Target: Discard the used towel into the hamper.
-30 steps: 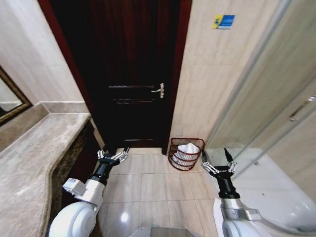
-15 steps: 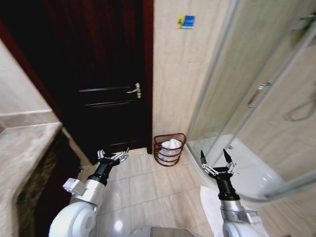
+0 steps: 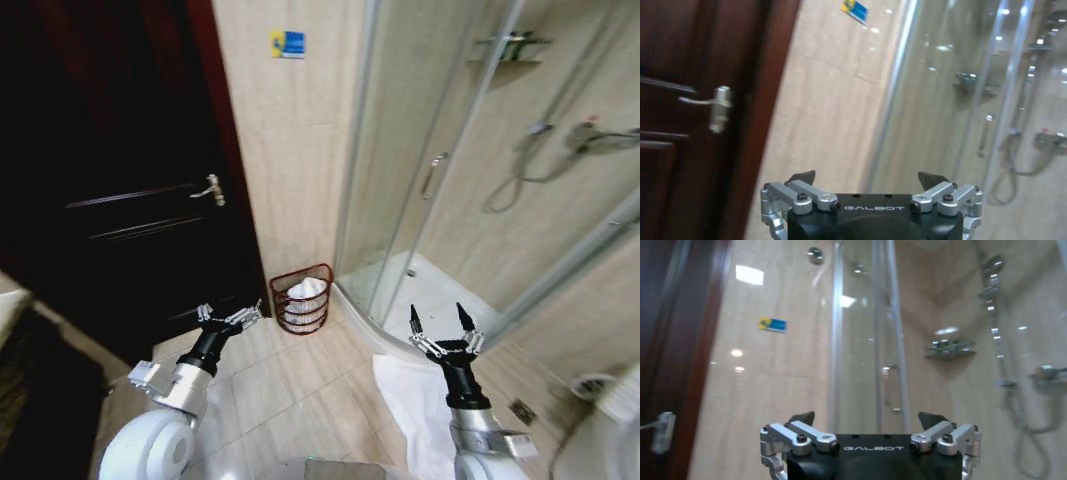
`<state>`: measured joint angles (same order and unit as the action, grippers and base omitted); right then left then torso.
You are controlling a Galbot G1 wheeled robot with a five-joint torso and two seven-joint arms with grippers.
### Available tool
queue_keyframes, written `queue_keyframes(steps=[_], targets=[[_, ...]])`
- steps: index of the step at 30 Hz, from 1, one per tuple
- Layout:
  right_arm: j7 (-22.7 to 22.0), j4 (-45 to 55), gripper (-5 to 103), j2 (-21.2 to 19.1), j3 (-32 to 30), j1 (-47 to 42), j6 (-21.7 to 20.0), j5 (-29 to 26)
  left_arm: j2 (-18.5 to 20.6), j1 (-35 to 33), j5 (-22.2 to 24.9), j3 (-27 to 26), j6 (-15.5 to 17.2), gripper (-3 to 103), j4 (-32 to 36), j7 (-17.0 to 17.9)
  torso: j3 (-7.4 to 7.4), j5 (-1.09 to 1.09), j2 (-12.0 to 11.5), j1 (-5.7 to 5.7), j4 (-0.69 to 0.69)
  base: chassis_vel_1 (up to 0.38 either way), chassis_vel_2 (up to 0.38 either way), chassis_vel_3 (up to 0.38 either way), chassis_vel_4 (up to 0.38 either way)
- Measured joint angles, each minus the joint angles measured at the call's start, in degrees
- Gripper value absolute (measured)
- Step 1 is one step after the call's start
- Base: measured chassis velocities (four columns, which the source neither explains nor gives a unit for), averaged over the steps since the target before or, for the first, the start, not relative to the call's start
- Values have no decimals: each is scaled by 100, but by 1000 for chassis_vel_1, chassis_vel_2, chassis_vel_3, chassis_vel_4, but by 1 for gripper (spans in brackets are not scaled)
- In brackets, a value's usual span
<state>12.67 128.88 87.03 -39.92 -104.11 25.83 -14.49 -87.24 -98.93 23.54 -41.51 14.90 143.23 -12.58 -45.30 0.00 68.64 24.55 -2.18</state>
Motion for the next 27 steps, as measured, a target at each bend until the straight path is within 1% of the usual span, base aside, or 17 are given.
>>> queue_keyframes(steps=[6, 19, 22, 23, 27], targets=[[75, -80, 100, 23, 20, -68, 79, -41, 0, 0, 0, 0, 0, 100, 0, 0, 0, 1, 0, -1, 0, -128, -118, -128, -120], [36, -132, 100, -19, -80, -68, 86, -153, 0, 0, 0, 0, 0, 100, 0, 0, 0, 1, 0, 0, -1, -131, -120, -124, -127], [-185, -143, 100, 35, -69, -77, 53, -102, 0, 0, 0, 0, 0, 100, 0, 0, 0, 1, 0, -1, 0, -125, -138, -129, -136], [-185, -143, 100, 35, -69, -77, 53, -102, 0, 0, 0, 0, 0, 100, 0, 0, 0, 1, 0, -1, 0, -124, -130, -129, -137], [-566, -71, 100, 32, -60, -72, -165, -26, 0, 0, 0, 0, 0, 100, 0, 0, 0, 0, 0, -1, 0, -133, -133, -127, -134]])
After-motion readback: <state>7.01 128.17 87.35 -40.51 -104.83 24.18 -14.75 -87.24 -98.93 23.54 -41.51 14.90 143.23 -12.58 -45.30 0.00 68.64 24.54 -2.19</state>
